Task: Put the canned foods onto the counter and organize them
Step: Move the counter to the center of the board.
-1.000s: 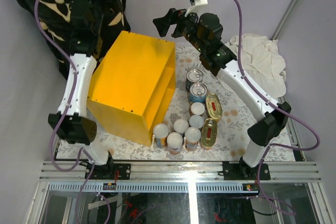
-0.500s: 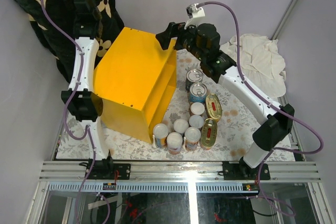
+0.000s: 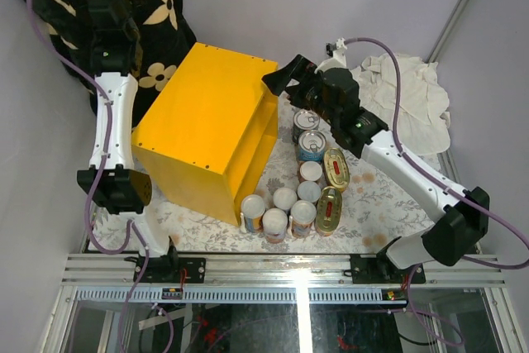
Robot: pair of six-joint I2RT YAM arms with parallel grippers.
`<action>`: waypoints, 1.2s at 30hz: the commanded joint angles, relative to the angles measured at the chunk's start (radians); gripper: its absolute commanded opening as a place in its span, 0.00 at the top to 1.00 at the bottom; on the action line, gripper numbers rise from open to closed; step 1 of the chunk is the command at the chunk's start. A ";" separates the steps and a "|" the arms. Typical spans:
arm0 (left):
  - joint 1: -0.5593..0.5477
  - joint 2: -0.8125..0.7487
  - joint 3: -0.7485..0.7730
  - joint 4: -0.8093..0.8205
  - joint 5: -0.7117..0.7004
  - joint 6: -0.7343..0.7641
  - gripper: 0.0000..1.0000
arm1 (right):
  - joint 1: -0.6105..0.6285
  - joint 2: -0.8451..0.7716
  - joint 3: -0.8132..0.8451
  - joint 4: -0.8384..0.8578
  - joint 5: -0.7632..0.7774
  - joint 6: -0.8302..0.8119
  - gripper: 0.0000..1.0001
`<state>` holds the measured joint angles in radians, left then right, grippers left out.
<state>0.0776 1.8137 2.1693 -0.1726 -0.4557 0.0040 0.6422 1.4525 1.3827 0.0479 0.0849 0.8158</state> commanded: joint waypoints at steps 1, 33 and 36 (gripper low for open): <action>0.021 -0.037 -0.003 -0.030 -0.035 0.025 0.00 | 0.003 0.005 -0.033 0.149 -0.139 0.334 0.03; 0.020 -0.290 -0.136 -0.140 0.130 -0.088 0.00 | -0.098 0.388 0.142 0.525 0.101 0.709 1.00; 0.020 -0.340 -0.182 -0.166 0.232 -0.143 0.00 | -0.110 0.399 0.143 0.573 0.168 0.706 1.00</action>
<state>0.0944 1.5196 2.0323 -0.3031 -0.3466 -0.0582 0.6182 1.8462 1.5070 0.4667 -0.0982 1.5597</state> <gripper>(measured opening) 0.995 0.199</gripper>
